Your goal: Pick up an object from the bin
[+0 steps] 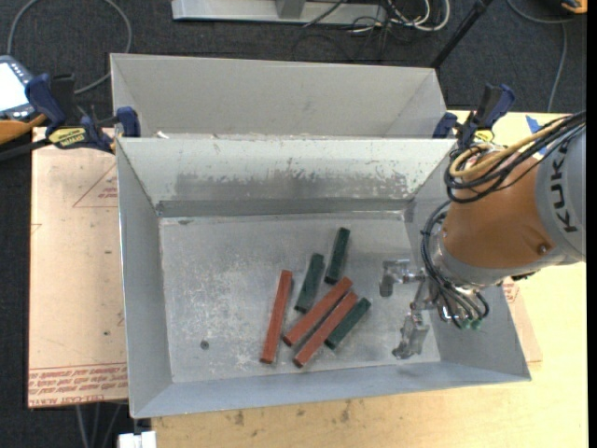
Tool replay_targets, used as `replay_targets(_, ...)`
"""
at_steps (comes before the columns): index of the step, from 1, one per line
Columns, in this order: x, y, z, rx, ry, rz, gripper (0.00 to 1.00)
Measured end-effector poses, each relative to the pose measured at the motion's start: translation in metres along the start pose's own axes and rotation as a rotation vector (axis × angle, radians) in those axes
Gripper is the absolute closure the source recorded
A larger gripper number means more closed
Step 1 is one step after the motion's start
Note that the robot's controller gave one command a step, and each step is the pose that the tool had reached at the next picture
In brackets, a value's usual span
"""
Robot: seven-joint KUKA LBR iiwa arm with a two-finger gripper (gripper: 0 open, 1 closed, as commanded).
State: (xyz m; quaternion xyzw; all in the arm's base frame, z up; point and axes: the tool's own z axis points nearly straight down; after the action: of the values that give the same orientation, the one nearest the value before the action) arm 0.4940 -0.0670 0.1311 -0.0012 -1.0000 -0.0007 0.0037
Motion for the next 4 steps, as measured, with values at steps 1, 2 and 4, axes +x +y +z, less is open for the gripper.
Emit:
replay_targets(1,-0.018,0.083,0.012,-0.001,-0.009,-0.380,0.00)
replay_targets(2,-0.034,0.114,0.025,0.002,-0.010,-0.657,0.00)
replay_targets(4,-0.037,0.099,0.060,0.004,-0.011,-1.139,0.00)
